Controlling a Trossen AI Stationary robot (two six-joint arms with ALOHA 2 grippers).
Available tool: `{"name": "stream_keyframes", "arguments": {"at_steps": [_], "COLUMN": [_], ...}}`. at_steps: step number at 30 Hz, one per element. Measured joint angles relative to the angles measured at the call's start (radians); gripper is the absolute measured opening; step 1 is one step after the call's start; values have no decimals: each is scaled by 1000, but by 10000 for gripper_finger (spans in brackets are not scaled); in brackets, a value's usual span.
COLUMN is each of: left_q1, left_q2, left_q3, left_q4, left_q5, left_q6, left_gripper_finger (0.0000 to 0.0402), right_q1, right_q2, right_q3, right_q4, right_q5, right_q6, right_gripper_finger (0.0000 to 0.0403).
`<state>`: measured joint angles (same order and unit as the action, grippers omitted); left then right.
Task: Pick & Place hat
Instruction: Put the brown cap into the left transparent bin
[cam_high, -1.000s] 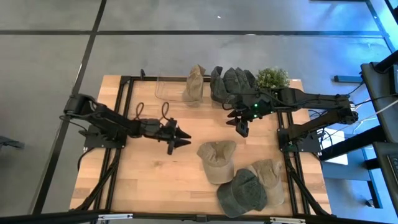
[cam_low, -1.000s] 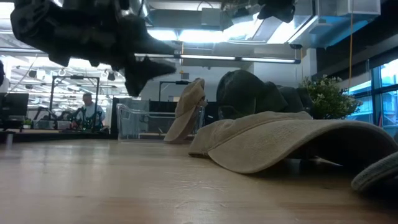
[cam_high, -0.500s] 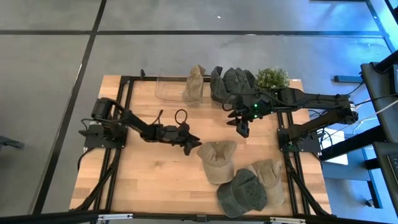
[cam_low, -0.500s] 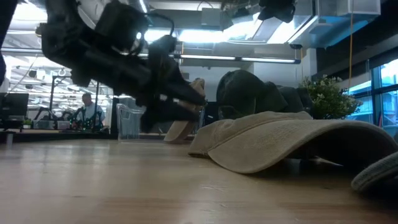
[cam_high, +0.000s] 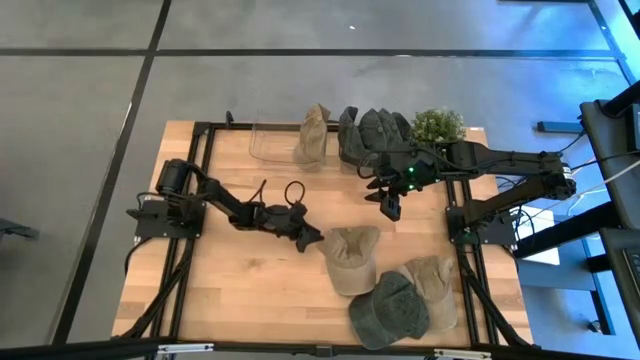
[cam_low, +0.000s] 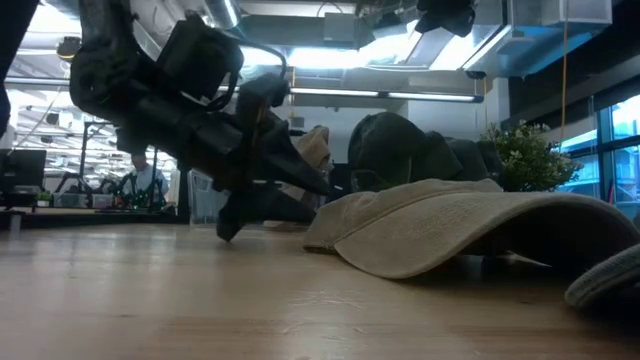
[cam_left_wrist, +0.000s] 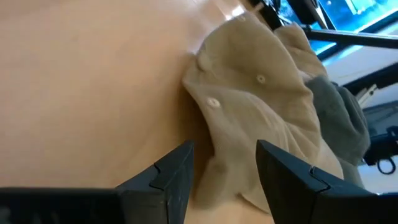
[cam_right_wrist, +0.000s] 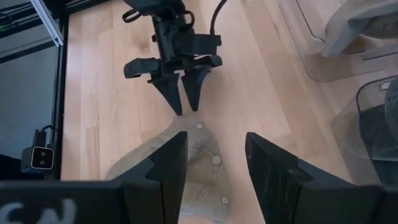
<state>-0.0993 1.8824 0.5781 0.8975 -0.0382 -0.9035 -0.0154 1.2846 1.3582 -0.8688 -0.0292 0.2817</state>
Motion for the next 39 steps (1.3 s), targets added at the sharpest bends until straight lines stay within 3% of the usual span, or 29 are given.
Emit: {"name": "stream_keyframes", "arguments": {"at_steps": [11,18,22,30,35,39], "left_q1": [-2,-1,-1,32,74,94], "left_q2": [6,50,45,45,11,-37], "left_q3": [75,99,99,98,97,97], "left_q4": [-67,-52,-56,-51,-51,-48], "left_q5": [-4,122,131,236,366,394], "left_q6": [30,12,23,73,84,117], "left_gripper_finger": [168,165,133,12,5,5], "right_q1": [0,0,0,0,0,0], "right_q2": [0,0,1,1,1,1], "right_q3": [0,0,0,0,0,0], "right_q4": [1,1,1,0,1,5], "right_q5": [-1,-1,-1,-1,0,0], "right_q6": [1,0,-1,-2,-2,-24], "right_gripper_finger": [163,163,163,163,163,163]}}
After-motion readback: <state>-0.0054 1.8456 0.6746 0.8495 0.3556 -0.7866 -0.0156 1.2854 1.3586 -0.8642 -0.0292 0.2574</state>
